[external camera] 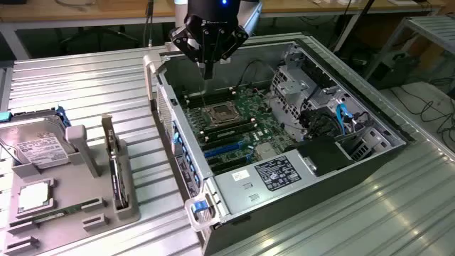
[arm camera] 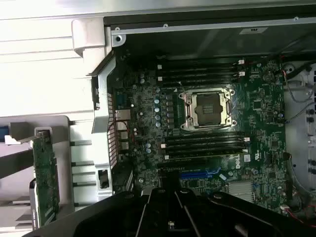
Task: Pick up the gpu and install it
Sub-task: 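Reach for the gpu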
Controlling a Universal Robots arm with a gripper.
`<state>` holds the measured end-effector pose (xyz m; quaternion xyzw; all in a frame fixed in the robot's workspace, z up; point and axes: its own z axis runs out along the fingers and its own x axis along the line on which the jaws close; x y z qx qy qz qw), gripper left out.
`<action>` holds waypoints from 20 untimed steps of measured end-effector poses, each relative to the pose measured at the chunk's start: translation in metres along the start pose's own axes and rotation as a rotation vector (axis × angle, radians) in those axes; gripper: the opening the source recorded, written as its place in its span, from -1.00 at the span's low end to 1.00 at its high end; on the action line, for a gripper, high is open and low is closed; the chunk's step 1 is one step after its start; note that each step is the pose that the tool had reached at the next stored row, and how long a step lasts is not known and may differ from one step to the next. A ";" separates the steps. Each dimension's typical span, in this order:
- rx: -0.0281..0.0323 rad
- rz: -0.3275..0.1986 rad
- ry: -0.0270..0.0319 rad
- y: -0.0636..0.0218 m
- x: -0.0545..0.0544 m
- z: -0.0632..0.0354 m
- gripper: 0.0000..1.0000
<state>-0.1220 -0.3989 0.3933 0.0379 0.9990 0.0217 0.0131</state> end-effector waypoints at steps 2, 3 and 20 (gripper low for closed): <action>0.0000 0.000 0.0000 -0.0001 0.002 -0.0001 -0.79; 0.0000 0.000 -0.0001 -0.0002 0.003 -0.0001 -0.79; 0.0000 0.000 0.0000 -0.0013 0.016 -0.0004 -0.79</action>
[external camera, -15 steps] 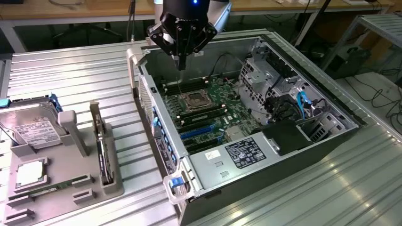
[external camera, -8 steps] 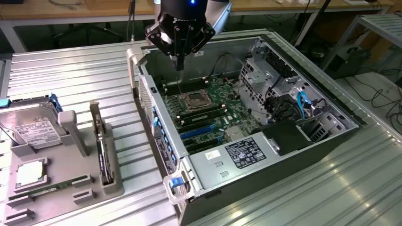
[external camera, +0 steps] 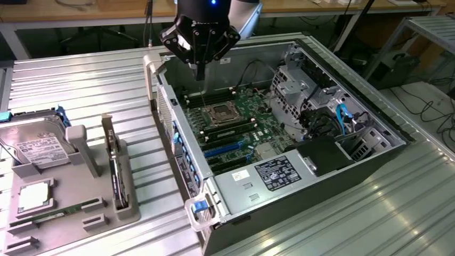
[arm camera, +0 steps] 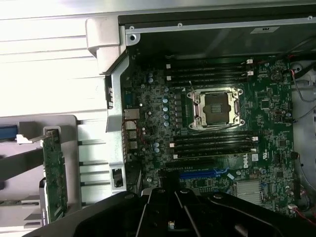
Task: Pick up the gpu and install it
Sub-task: 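Reach for the gpu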
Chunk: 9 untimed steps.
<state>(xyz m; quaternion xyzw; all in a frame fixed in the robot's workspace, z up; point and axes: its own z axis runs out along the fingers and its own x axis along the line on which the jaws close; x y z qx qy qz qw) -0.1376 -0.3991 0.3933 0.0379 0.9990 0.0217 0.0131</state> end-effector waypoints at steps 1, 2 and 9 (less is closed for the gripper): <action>0.0000 0.000 0.0000 -0.0001 0.001 0.0000 -0.79; 0.0000 0.000 0.0000 -0.0001 0.001 0.0000 -0.79; 0.0001 0.000 0.0000 -0.0005 0.005 -0.0002 -0.79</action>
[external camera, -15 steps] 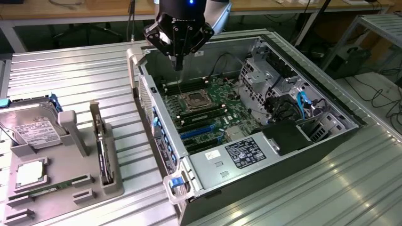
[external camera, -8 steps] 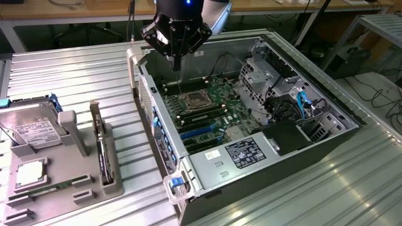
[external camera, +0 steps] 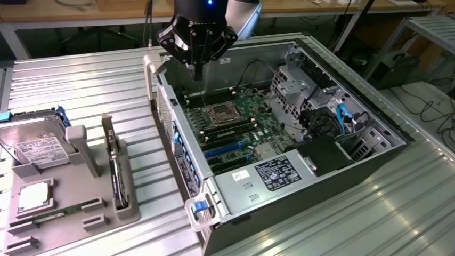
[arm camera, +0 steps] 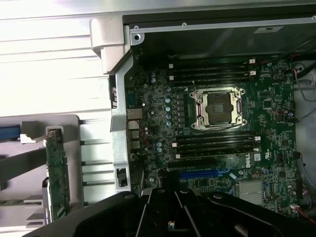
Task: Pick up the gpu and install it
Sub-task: 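Reach for the gpu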
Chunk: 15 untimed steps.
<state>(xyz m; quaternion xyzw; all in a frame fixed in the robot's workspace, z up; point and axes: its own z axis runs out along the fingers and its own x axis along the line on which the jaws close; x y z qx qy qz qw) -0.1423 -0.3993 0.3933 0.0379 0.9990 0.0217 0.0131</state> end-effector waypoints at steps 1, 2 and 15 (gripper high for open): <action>0.0000 0.000 0.0000 -0.0001 0.001 0.0000 -0.79; 0.0000 0.000 0.0000 -0.0001 0.001 0.0000 -0.79; 0.0000 0.000 0.0000 -0.0009 0.007 -0.0002 -0.79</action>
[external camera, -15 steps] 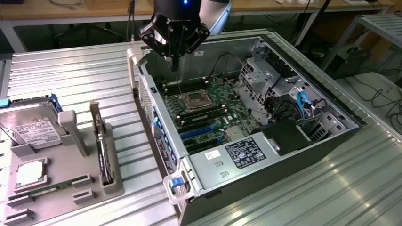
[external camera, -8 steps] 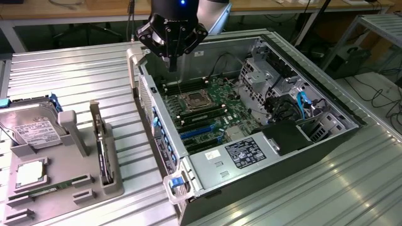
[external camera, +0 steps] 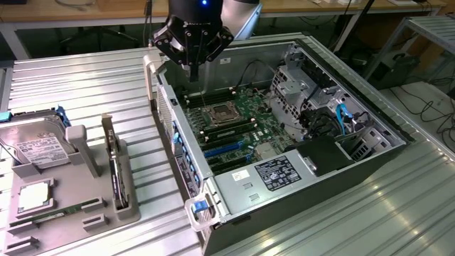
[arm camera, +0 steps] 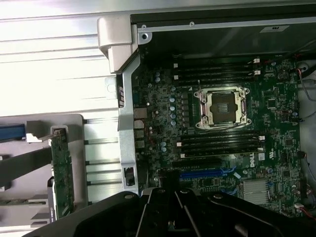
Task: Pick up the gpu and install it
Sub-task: 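Reach for the gpu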
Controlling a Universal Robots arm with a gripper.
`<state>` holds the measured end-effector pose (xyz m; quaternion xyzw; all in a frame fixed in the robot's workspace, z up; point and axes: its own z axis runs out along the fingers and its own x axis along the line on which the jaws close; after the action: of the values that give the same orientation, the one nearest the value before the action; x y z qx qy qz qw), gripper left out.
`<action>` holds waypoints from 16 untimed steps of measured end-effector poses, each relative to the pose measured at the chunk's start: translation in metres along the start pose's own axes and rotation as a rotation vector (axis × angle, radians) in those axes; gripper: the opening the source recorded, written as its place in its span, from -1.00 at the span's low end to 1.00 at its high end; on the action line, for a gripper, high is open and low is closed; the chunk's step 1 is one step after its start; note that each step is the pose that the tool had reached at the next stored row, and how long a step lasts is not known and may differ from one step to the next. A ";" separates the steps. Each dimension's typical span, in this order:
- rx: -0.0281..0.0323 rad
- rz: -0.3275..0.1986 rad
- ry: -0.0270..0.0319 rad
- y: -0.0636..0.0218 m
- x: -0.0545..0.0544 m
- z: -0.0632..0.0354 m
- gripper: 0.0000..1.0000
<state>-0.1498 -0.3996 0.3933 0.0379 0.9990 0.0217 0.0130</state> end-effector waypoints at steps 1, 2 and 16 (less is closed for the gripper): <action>-0.0001 0.000 -0.0001 0.0000 0.000 0.0000 -0.79; -0.0001 0.000 -0.0001 -0.0001 0.001 0.0000 -0.79; -0.0001 0.000 0.0000 -0.0010 0.007 -0.0002 -0.79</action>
<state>-0.1565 -0.4000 0.3933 0.0379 0.9990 0.0217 0.0131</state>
